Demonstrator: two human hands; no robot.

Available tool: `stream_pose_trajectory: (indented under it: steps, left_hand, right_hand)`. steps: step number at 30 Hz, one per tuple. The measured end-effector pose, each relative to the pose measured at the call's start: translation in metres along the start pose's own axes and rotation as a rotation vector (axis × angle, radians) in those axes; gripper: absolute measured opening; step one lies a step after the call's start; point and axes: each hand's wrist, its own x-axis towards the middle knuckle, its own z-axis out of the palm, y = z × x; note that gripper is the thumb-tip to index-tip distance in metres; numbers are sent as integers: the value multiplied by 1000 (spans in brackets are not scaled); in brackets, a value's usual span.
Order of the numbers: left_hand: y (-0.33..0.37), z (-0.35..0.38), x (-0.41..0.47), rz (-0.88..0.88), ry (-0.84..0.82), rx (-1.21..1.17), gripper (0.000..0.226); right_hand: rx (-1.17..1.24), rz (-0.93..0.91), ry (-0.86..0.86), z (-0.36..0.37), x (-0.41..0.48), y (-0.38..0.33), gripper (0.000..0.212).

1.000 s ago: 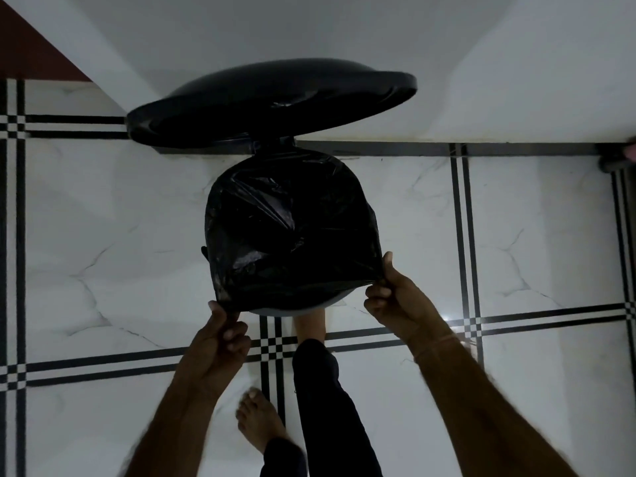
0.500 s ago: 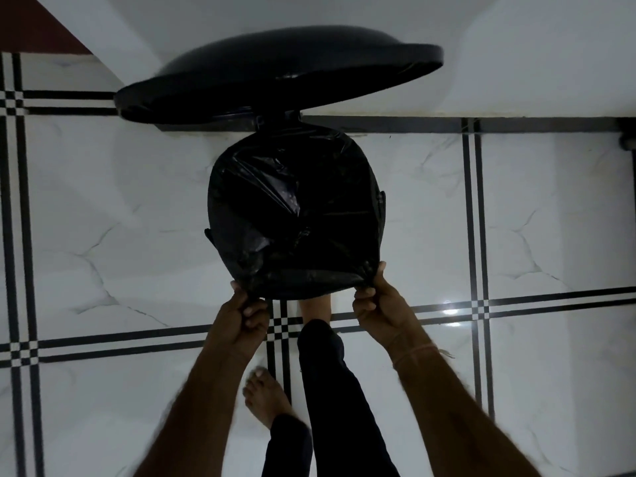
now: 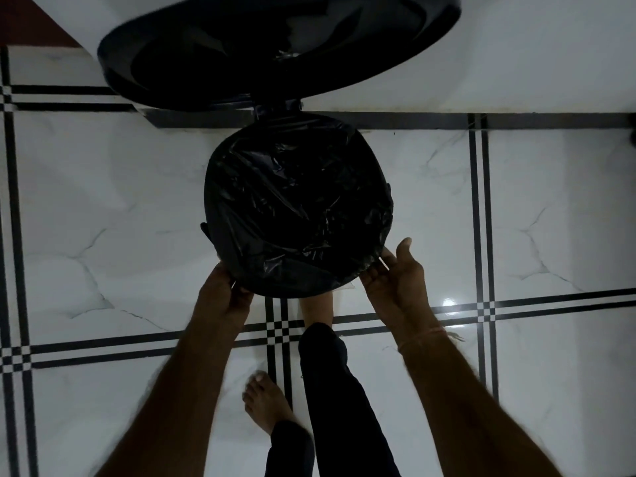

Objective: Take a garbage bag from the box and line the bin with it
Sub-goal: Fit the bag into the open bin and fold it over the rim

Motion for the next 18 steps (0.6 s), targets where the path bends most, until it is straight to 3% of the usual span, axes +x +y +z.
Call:
stream_pose_trajectory:
  steps: [2, 6, 8, 10, 12, 15, 16, 18]
  left_hand:
    - [0, 6, -1, 19, 107, 30, 16]
    - [0, 15, 0, 152, 362, 126, 27]
    - [2, 17, -1, 196, 397, 207, 31]
    - [5, 16, -5, 196, 369, 244, 21]
    - [17, 15, -9, 230, 352, 201, 8]
    - [50, 24, -3, 437, 291, 332, 23]
    - [62, 31, -1, 481, 230, 373, 28]
    - [83, 49, 0, 450, 58, 445, 34]
  right_hand:
    - [-49, -5, -40, 6, -3, -3, 77]
    - [-71, 22, -175, 31, -4, -11, 92]
    - [-80, 39, -138, 38, -1, -15, 89]
    - [-202, 31, -9, 39, -3, -23, 73]
    - [-485, -36, 173, 41, -9, -32, 50]
    - [-866, -417, 413, 50, -7, -48, 39]
    - [-899, -537, 391, 59, -3, -54, 39]
    - [-875, -562, 207, 82, 9, -68, 37]
